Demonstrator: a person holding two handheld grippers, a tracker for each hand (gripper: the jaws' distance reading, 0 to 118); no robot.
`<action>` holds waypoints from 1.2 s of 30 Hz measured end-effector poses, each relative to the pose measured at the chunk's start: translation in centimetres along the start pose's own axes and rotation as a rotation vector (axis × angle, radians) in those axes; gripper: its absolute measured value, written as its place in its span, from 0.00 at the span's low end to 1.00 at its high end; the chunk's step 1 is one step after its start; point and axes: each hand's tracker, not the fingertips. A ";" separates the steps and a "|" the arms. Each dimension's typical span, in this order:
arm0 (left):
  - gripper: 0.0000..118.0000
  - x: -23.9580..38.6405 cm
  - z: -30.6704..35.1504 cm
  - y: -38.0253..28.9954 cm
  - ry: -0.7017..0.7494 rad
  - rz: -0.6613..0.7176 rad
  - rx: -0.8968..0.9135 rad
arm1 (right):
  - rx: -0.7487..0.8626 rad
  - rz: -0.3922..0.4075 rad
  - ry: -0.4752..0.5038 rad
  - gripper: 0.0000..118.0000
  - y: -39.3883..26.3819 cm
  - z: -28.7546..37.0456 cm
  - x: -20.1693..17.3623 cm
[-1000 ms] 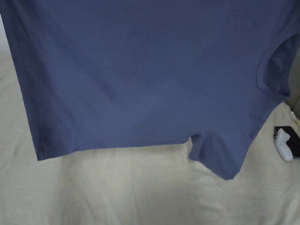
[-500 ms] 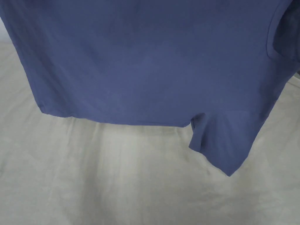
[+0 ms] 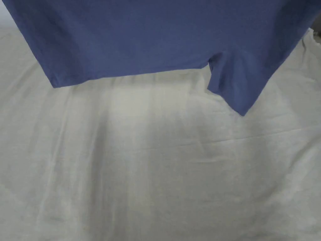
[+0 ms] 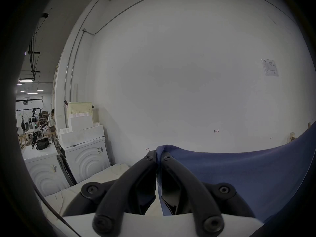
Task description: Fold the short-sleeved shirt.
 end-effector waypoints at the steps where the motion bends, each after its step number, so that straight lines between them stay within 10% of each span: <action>1: 0.00 0.3 -0.8 -0.4 -0.002 -0.006 -0.012 | 0.004 -0.011 -0.003 0.03 -0.6 -0.4 0.0; 21: 0.00 4.1 -2.7 -28.0 -0.088 -0.213 -0.476 | -0.503 0.052 0.044 0.03 -29.9 -8.1 -1.4; 36: 0.00 -3.1 11.3 -40.8 -0.168 -0.138 -0.754 | -0.820 -0.075 0.073 0.03 -46.2 5.0 3.7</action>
